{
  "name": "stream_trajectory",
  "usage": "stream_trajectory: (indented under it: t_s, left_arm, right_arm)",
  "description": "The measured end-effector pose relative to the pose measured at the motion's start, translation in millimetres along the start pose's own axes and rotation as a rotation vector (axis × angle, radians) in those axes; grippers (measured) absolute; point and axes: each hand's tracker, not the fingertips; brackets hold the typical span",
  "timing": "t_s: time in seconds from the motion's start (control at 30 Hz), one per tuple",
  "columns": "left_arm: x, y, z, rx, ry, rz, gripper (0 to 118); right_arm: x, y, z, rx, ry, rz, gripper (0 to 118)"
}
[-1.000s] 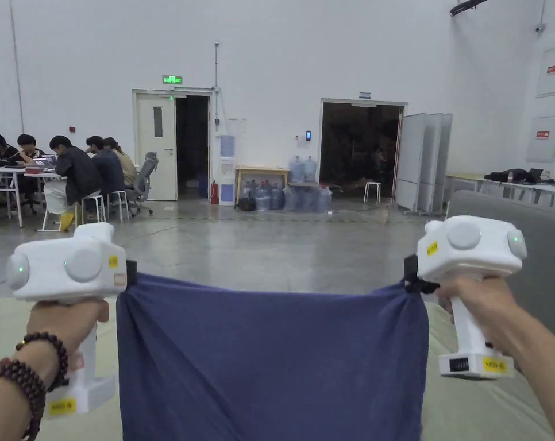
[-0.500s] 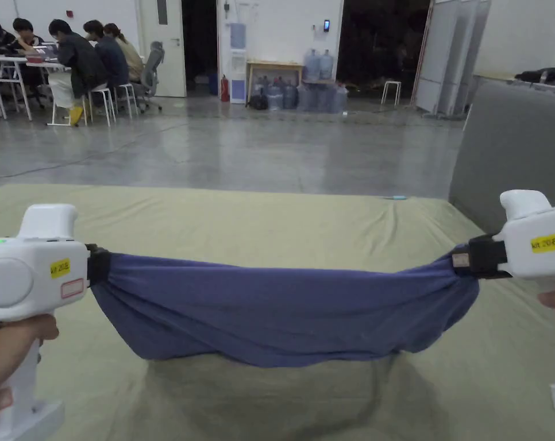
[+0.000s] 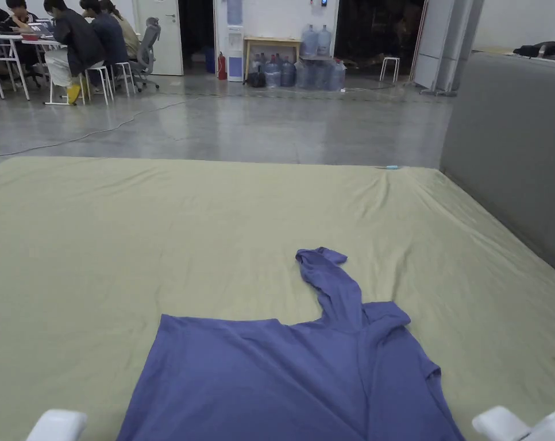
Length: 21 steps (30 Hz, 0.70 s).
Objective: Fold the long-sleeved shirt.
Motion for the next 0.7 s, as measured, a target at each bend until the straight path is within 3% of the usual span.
stream_trajectory:
  t_s: [0.13, 0.23, 0.27, 0.3, 0.33, 0.37, 0.4, 0.47, 0.5, 0.53, 0.57, 0.6, 0.63, 0.7]
  left_arm:
    - [-1, -13, -8, -0.062, -0.003, 0.006, 0]
    - [-2, -12, -3, -0.019, -0.020, 0.032, 0]
    - [-4, -8, 2, 0.023, -0.031, 0.046, 8]
    - [-5, -6, 7, 0.058, -0.031, 0.050, 40]
    - [-6, -2, 12, 0.080, -0.039, 0.055, 85]
    - [-7, 3, 17, 0.089, -0.032, 0.055, 118]
    - [-8, 11, 27, 0.213, -0.042, 0.058, 116]
    - [-8, 27, 33, 0.162, -0.052, 0.067, 116]
    - [-8, 38, 34, 0.156, -0.050, 0.074, 114]
    - [-7, 48, 36, 0.179, -0.042, 0.092, 103]
    - [-5, 58, 37, 0.235, -0.042, 0.084, 60]
    - [2, 64, 36, 0.261, -0.045, 0.049, 13]
    - [4, 76, 30, 0.264, -0.031, 0.028, 0]
    - [6, 96, 16, 0.268, -0.007, 0.030, 0]
  right_arm:
    - [-17, -9, -13, -0.096, -0.006, 0.030, 2]
    - [-16, -5, -11, -0.050, -0.059, 0.010, 7]
    - [-5, -4, -10, -0.008, -0.066, -0.016, 35]
    - [-4, -3, -5, 0.008, -0.066, -0.018, 70]
    - [-4, -2, 3, 0.039, -0.091, -0.017, 97]
    - [-3, 0, 15, 0.097, -0.104, -0.026, 102]
    - [-2, 4, 25, 0.134, -0.117, -0.043, 102]
    - [2, 15, 39, 0.193, -0.136, -0.100, 101]
    - [3, 21, 43, 0.224, -0.137, -0.134, 95]
    - [4, 30, 49, 0.272, -0.143, -0.164, 73]
    - [5, 39, 50, 0.297, -0.144, -0.171, 13]
    - [5, 49, 46, 0.306, -0.148, -0.179, 0]
    - [5, 57, 41, 0.338, -0.172, -0.196, 0]
    - [5, 80, 29, 0.310, -0.152, -0.177, 0]
